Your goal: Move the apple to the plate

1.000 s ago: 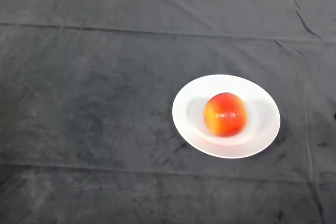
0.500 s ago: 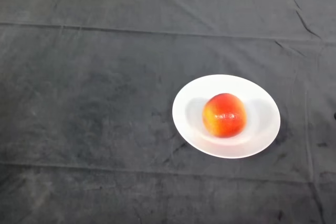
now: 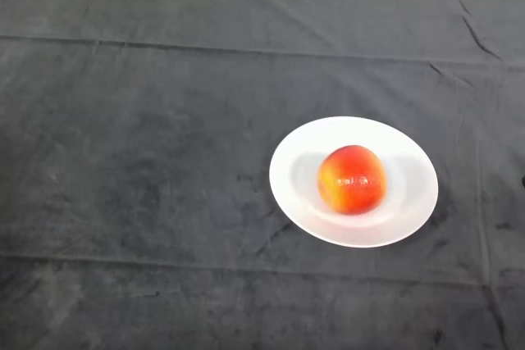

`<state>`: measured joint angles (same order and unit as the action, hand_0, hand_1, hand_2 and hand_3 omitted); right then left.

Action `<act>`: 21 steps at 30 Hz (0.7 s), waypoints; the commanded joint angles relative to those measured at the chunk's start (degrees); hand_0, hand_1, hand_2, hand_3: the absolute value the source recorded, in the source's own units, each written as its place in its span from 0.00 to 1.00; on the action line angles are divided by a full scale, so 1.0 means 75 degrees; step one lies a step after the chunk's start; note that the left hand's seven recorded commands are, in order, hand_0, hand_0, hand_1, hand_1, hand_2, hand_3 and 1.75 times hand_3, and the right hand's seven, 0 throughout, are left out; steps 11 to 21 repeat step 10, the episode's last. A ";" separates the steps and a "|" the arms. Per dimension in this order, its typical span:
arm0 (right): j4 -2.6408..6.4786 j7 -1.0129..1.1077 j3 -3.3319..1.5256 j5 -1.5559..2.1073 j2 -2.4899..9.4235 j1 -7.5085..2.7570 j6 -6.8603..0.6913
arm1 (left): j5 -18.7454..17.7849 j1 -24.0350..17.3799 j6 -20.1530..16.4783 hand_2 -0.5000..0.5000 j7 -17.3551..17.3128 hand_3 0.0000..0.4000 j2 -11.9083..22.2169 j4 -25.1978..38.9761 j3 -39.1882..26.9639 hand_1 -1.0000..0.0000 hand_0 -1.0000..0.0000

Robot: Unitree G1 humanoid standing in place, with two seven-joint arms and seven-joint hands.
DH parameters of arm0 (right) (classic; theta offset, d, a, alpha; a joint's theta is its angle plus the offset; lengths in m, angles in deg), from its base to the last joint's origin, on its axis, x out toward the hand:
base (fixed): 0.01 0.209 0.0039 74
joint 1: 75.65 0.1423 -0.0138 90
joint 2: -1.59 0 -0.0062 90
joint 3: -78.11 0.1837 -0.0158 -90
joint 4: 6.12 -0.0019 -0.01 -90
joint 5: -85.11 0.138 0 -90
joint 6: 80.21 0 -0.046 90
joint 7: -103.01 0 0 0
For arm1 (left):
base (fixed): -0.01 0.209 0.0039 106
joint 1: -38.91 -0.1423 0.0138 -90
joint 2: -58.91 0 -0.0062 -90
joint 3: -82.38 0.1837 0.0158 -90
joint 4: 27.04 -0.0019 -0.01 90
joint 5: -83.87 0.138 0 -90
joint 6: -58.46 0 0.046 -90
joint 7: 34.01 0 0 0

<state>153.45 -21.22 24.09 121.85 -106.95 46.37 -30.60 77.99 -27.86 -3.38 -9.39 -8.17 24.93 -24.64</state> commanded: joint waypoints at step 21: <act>-0.0103 -0.0018 0.0177 -0.0040 -0.0119 -0.0115 -0.0010 | 0.0167 0.0004 -0.0099 0.50 -0.0135 0.00 -0.0102 0.0084 -0.0438 1.00 1.00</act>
